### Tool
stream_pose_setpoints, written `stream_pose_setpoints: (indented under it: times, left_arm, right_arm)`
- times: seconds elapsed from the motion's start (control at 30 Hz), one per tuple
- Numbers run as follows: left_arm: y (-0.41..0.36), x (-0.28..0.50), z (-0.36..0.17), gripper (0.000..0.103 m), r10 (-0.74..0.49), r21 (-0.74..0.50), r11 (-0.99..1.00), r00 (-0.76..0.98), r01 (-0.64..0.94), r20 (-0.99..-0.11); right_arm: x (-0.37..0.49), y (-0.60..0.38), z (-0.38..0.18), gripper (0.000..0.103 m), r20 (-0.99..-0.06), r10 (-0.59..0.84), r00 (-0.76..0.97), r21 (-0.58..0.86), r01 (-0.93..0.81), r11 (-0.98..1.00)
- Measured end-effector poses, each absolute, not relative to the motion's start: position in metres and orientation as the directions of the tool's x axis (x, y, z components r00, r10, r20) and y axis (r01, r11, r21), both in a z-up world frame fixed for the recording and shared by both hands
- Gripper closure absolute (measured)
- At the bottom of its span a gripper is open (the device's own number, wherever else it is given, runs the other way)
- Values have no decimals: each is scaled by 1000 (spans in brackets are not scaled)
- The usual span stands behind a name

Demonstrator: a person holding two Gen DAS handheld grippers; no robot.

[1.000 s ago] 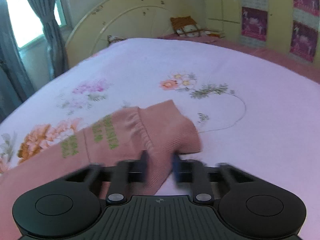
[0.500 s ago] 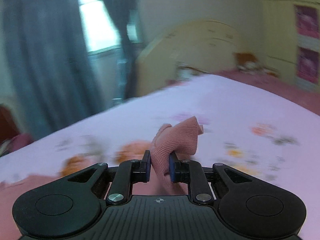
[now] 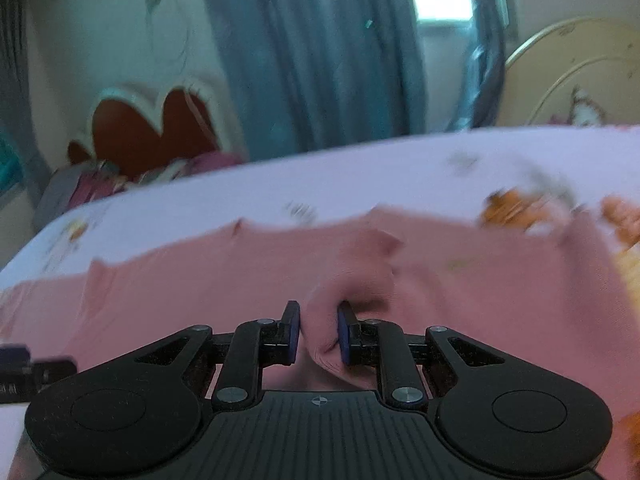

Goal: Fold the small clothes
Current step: 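Fold the held sleeve across the sweatshirt body with the right gripper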

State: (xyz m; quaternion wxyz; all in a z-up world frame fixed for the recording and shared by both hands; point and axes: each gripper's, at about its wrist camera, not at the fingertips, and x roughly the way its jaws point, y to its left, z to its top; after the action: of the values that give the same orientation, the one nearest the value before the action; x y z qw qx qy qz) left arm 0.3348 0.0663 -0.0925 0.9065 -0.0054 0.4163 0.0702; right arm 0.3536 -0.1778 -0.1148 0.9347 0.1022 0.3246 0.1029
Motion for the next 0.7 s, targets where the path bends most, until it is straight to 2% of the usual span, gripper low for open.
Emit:
stream_pose_setpoints:
  times: [0.07, 0.17, 0.33, 0.5, 0.6, 0.63, 0.67, 0.7]
  left_arm:
    - [66, 335, -94, 20, 82, 25, 995, 652, -96, -754]
    - [57, 341, -97, 20, -17, -46, 999, 658, -27, -753]
    - [23, 368, -112, 23, -185, -178, 981, 605, 72, -775]
    - [-13, 399, -135, 26, -298, -297, 950, 547, 93, -782]
    - [-28, 410, -149, 33, -313, -327, 942, 533, 72, -786]
    - [-31, 411, -151, 38, -317, -337, 939, 551, 67, -772]
    - [-34, 414, -152, 52, -320, -346, 936, 561, 64, -764]
    - [-35, 416, -153, 58, -324, -354, 933, 562, 59, -761]
  right_arm:
    - [353, -169, -116, 81, -591, 287, 754, 262, -156, 952]
    - [342, -176, -110, 40, -560, 260, 787, 247, -142, 959]
    - [317, -228, -106, 38, -555, 120, 823, 166, -32, 986]
    - [280, -285, -115, 38, -583, -14, 812, 122, 104, 987]
    - [261, -315, -125, 38, -614, -73, 786, 105, 173, 979]
    - [256, -324, -128, 38, -625, -84, 776, 106, 191, 976]
    - [253, -331, -130, 38, -634, -93, 768, 108, 207, 972]
    - [250, -336, -133, 38, -641, -103, 761, 110, 223, 969]
